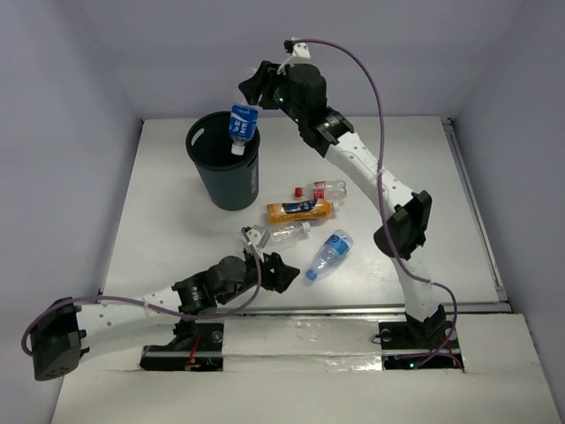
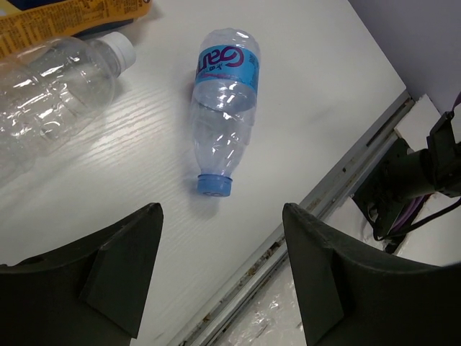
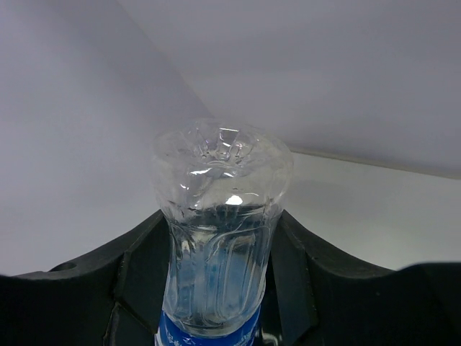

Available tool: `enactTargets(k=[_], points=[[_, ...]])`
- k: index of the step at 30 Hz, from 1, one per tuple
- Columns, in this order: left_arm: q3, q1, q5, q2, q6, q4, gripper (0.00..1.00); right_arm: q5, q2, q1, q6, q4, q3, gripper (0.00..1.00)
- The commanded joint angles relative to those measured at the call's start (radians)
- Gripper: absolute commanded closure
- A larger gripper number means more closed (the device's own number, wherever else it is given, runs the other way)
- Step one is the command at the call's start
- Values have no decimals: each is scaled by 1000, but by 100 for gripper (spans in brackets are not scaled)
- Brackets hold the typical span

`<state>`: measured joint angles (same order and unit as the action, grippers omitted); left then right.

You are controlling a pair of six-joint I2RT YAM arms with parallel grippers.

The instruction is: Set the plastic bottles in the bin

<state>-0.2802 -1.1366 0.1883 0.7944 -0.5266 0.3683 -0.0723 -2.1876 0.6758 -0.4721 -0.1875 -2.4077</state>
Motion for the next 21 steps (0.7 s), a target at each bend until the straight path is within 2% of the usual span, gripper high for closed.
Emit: enactTargets(k=[1, 6, 13, 16, 21], points=[[27, 3, 22, -46, -39, 20, 36, -70, -12, 8, -46, 177, -110, 53], [41, 3, 36, -75, -38, 6, 36, -128, -44, 36, -10, 227, -88, 52], [30, 3, 46, -69, -29, 0, 36, -147, -32, 65, 99, 264, 47, 48], [23, 3, 56, -70, -24, -14, 35, -146, -32, 86, 150, 260, 56, 45], [-10, 3, 88, -72, -10, -49, 35, -123, -24, 105, 199, 237, 47, 28]])
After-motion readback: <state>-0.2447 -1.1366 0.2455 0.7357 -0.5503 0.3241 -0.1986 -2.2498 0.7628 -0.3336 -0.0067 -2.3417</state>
